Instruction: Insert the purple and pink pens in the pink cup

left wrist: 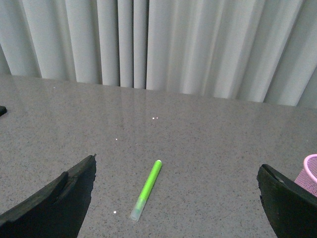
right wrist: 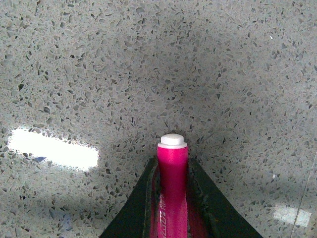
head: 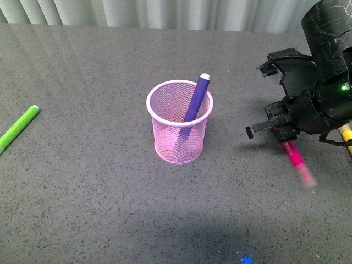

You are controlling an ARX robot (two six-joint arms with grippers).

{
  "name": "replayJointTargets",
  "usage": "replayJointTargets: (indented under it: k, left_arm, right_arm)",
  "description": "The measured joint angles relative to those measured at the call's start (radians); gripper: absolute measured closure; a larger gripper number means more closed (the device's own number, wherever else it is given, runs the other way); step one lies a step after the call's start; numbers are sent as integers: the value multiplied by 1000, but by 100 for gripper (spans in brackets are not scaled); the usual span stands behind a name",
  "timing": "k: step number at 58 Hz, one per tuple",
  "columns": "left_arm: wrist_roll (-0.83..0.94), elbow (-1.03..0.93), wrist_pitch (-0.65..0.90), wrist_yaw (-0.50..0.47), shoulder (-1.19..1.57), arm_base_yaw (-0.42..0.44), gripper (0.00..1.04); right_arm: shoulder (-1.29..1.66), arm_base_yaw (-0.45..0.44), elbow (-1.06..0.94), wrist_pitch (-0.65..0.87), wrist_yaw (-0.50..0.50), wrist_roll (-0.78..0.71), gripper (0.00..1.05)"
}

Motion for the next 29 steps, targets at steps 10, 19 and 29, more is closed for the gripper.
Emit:
replayJointTargets:
  k: [10,19,29]
  left_arm:
    - [0,0,0,0,0,0,8]
    - [0,0,0,0,0,0,8]
    - [0,0,0,0,0,0,8]
  right_arm:
    - [-32,21,-14,38,-30,40,96]
    - [-120,60,-17,78,-40,72,96]
    - [-306,135,13,119,-35,129,97]
